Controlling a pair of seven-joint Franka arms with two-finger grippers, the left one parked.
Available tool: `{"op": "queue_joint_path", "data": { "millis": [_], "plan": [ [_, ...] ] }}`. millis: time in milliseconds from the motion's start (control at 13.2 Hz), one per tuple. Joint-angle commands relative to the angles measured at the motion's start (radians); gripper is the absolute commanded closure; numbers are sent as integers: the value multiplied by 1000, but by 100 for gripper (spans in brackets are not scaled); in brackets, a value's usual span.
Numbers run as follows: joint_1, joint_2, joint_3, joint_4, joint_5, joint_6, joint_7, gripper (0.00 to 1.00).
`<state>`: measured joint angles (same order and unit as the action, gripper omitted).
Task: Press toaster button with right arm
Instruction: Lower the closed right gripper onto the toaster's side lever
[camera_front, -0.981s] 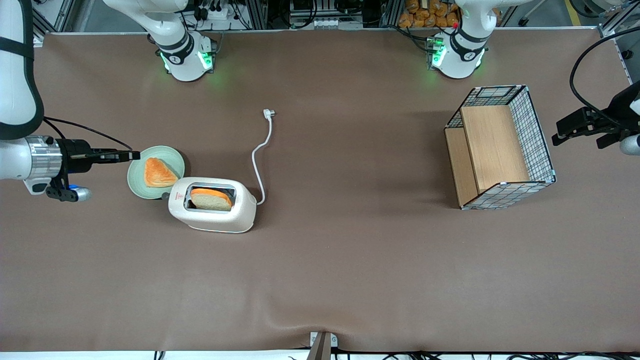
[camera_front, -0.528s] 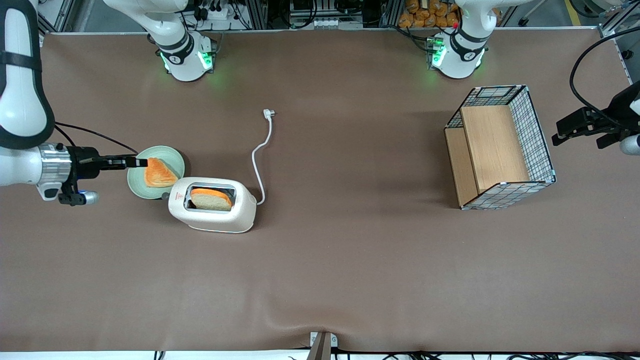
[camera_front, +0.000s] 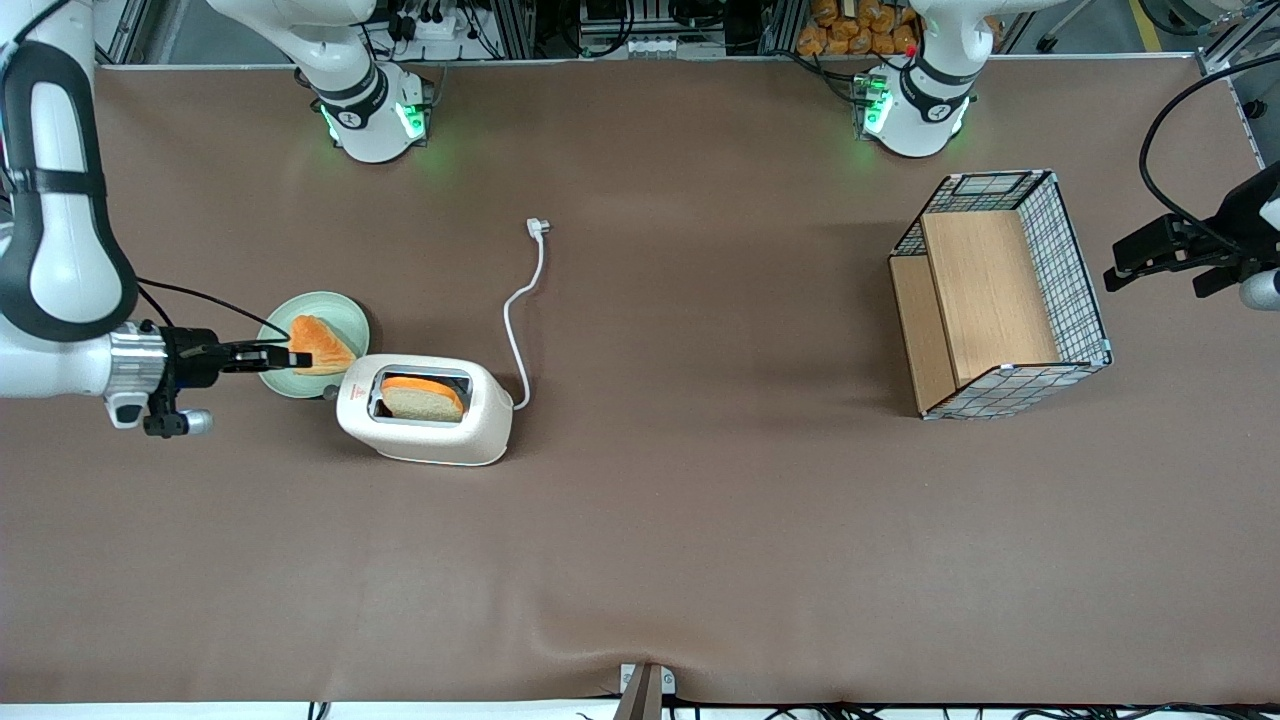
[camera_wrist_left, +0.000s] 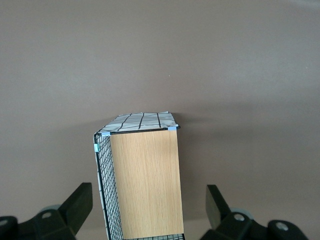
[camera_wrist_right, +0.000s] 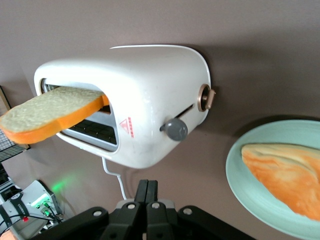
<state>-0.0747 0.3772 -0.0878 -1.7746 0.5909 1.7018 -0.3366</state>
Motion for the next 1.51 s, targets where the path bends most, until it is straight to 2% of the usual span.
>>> {"op": "queue_joint_path", "data": {
  "millis": [0,528,1434],
  "plan": [
    [-13,34,5,7,61,6,-38,100],
    [-8,64,5,21,67,59,-38,100],
    [-8,121,5,57,67,67,-88,100]
  ]
}}
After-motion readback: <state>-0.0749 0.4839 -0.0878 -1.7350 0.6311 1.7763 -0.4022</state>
